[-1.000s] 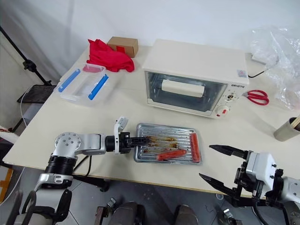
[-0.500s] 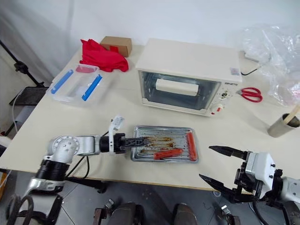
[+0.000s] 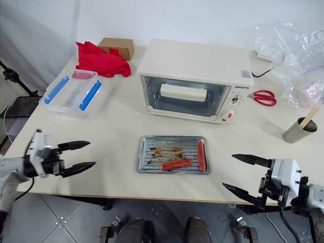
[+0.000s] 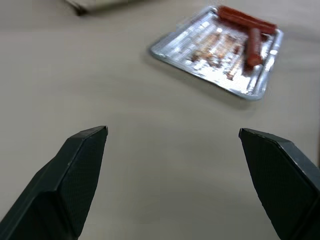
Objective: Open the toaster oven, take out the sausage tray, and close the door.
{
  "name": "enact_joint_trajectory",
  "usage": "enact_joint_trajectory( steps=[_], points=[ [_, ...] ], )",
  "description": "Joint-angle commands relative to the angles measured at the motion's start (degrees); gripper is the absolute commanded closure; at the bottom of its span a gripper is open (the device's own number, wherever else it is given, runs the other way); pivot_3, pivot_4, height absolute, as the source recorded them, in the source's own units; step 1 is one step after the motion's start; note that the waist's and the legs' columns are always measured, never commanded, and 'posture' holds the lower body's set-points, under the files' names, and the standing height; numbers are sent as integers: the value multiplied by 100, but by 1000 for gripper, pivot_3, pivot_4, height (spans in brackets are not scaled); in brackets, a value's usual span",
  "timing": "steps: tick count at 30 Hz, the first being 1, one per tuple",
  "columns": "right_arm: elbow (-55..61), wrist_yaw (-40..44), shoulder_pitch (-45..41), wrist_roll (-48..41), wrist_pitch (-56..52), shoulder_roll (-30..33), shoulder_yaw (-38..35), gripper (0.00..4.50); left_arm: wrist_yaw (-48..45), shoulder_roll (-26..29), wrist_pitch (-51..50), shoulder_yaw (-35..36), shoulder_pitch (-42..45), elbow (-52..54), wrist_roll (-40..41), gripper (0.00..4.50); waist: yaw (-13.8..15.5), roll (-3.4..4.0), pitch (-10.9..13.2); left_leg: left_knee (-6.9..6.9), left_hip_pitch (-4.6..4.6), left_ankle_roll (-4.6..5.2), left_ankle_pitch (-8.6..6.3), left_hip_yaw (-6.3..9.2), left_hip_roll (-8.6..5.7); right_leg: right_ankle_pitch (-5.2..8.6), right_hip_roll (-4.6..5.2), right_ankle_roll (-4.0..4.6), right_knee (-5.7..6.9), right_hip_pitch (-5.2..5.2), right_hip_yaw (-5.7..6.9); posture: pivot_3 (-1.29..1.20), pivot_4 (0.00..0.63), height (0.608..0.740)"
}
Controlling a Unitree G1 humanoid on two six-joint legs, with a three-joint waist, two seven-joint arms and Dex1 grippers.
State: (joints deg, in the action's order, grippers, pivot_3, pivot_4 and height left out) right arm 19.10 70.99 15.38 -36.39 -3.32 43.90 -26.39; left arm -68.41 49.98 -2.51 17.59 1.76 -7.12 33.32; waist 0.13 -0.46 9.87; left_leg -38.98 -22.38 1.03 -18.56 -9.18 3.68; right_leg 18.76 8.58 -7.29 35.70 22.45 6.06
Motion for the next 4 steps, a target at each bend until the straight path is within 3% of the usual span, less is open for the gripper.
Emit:
enact_joint_trajectory(
  steps=[1, 4],
  points=[
    [-65, 125, -175, -10, 108, 41, 114, 0, 129, -32, 245, 335, -449, 638, -190, 24, -17, -1, 1, 0, 1, 1, -1, -3, 0, -1, 0, -2, 2, -1, 0, 0, 150, 740],
    [-179, 74, -392, 32, 157, -15, 211, 0, 388, -140, 151, 484, -662, 907, -189, 24, -22, -2, 1, 0, 4, 1, -2, -15, 0, -2, -4, -3, 14, 3, 2, 0, 150, 740]
  ],
)
